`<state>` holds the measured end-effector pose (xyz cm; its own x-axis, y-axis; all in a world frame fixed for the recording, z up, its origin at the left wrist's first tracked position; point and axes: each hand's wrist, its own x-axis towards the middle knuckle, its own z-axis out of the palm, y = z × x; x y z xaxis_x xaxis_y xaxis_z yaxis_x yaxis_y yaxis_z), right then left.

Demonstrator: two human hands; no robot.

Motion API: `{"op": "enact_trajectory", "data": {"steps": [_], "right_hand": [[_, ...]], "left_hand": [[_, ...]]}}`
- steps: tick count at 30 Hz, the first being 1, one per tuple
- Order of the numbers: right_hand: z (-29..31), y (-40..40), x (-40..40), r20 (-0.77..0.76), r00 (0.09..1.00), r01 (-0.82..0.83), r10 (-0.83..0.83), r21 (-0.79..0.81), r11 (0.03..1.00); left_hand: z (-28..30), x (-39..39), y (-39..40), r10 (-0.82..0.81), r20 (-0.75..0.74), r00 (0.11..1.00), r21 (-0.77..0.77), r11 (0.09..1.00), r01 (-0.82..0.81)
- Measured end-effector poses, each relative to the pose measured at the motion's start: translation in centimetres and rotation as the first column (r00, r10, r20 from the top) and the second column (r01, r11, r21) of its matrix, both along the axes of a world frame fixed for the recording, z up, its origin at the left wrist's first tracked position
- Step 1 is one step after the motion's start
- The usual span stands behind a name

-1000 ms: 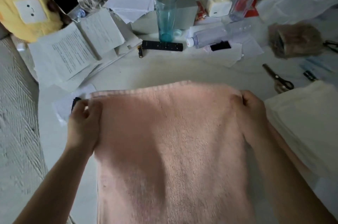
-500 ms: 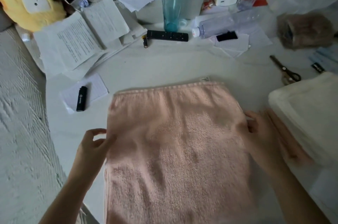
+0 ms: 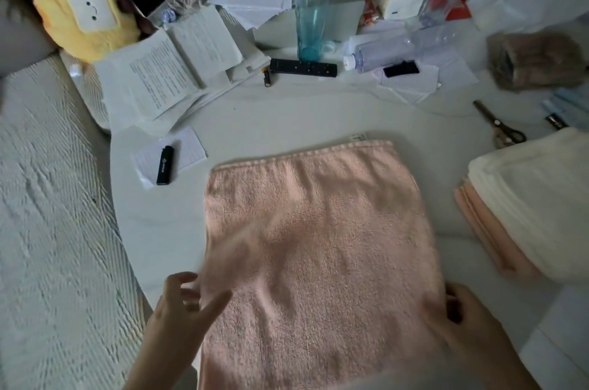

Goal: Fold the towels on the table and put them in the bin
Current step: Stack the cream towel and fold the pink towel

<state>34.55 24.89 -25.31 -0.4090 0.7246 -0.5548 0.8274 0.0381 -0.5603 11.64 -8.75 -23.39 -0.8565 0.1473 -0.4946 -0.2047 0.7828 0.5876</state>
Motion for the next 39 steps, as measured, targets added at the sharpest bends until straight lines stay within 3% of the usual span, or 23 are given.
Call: {"op": "enact_trajectory", "data": {"steps": [4, 6, 11, 16, 18, 20, 22, 26, 29, 33, 36, 39], "right_hand": [[-0.4, -0.8, 1.6, -0.008, 0.999, 0.042, -0.043, -0.072, 0.996], [0.0, -1.0, 1.7, -0.022, 1.000, 0.017, -0.019, -0.097, 0.995], [2.5, -2.0, 1.8, -0.153, 0.975, -0.201, 0.163, -0.280, 0.939], [4.5, -1.8, 3.1, -0.227, 0.968, -0.183, 0.104, -0.361, 0.914], [5.1, -1.5, 4.0, -0.275, 0.959, -0.164, 0.074, -0.319, 0.933], [5.4, -1.1, 5.1, -0.325, 0.946, -0.097, 0.009, -0.256, 0.962], [5.0, -1.1, 6.3, -0.333, 0.941, -0.015, -0.055, -0.204, 0.979], [2.9, -2.4, 7.8, -0.220, 0.972, 0.059, -0.082, -0.106, 0.993], [2.0, -2.7, 6.3, -0.287, 0.958, 0.000, -0.015, -0.050, 0.999], [1.7, -3.1, 2.8, -0.435, 0.897, -0.046, -0.076, -0.263, 0.964], [1.8, -3.2, 2.6, -0.397, 0.916, -0.165, 0.058, -0.241, 0.956], [2.2, -2.7, 3.5, -0.352, 0.915, -0.314, 0.196, -0.317, 0.895]], "left_hand": [[0.7, 2.6, -1.3, -0.031, 0.196, 0.980, -0.127, 0.990, 0.056], [0.6, 3.6, -1.4, -0.087, 0.214, 0.973, -0.133, 0.984, 0.117], [0.9, 4.7, -2.6, -0.110, 0.215, 0.970, -0.031, 0.992, 0.120], [0.8, 6.5, -4.8, -0.132, 0.327, 0.936, 0.084, 0.990, 0.110], [1.1, 7.2, -5.6, -0.046, 0.362, 0.931, 0.204, 0.978, -0.031], [1.4, 7.7, -6.4, 0.096, 0.427, 0.899, 0.362, 0.893, -0.268], [1.4, 8.0, -6.8, 0.195, 0.461, 0.866, 0.423, 0.809, -0.408], [-0.7, 9.7, -7.0, 0.261, 0.393, 0.882, 0.295, 0.872, -0.390], [-1.7, 10.6, -6.6, 0.241, 0.387, 0.890, 0.291, 0.884, -0.367], [-2.4, 10.8, -6.5, 0.196, 0.232, 0.953, 0.238, 0.938, -0.251], [-2.5, 11.1, -6.4, 0.149, -0.009, 0.989, 0.120, 0.982, -0.147], [-2.8, 11.2, -5.7, 0.110, -0.049, 0.993, 0.098, 0.990, -0.105]]}}
